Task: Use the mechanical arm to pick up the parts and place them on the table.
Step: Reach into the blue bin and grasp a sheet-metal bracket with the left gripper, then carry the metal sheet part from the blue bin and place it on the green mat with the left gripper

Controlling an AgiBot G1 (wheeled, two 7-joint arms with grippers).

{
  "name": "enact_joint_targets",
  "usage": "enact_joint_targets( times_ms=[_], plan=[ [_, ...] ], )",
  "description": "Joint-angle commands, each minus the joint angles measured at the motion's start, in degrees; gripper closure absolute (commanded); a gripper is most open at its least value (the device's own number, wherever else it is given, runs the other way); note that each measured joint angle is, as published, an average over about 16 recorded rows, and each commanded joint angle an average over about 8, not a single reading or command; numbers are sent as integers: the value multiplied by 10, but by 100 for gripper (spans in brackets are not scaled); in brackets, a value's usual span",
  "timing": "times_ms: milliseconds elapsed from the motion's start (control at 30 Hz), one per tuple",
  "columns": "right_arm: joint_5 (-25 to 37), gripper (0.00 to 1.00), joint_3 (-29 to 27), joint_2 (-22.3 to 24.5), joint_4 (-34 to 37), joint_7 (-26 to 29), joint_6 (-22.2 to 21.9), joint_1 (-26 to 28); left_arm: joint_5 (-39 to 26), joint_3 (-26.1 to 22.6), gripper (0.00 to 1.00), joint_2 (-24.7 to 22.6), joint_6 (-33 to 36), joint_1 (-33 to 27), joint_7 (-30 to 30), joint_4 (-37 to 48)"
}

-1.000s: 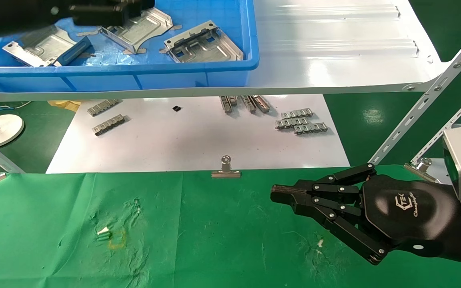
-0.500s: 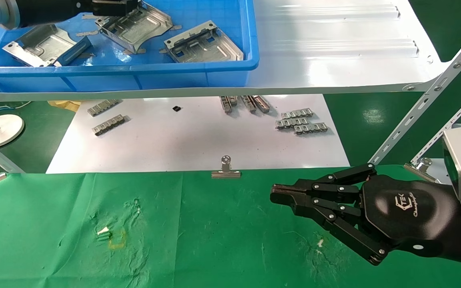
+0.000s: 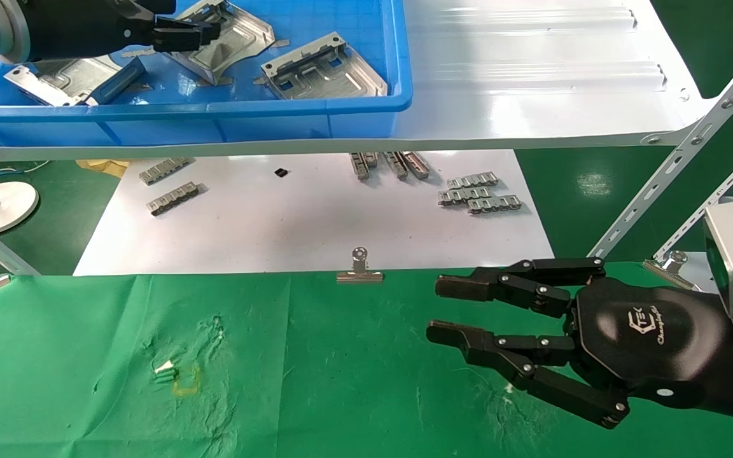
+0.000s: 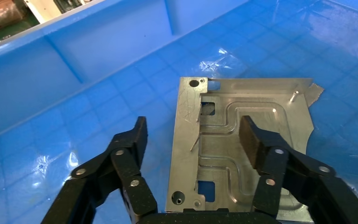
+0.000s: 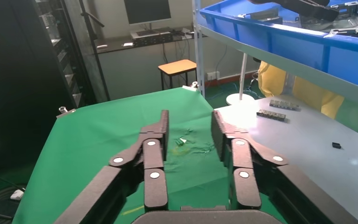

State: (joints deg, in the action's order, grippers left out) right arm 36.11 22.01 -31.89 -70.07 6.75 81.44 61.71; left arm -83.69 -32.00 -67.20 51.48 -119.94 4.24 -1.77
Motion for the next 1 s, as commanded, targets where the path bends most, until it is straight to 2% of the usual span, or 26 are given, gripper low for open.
enact_joint_targets(
  times_ms=[33,700,867,1000],
  plan=[
    [0,0,0,0,0,0,0,0,0,0,100,0,1,-1,-3,2],
    [0,0,0,0,0,0,0,0,13,9,100,1,7,-4,-12,7],
    [0,0,0,0,0,0,0,0,33,23,100,15,48,-10,-28,-7],
    [0,0,0,0,0,0,0,0,50,34,100,37,119,-15,-54,-24]
  ],
)
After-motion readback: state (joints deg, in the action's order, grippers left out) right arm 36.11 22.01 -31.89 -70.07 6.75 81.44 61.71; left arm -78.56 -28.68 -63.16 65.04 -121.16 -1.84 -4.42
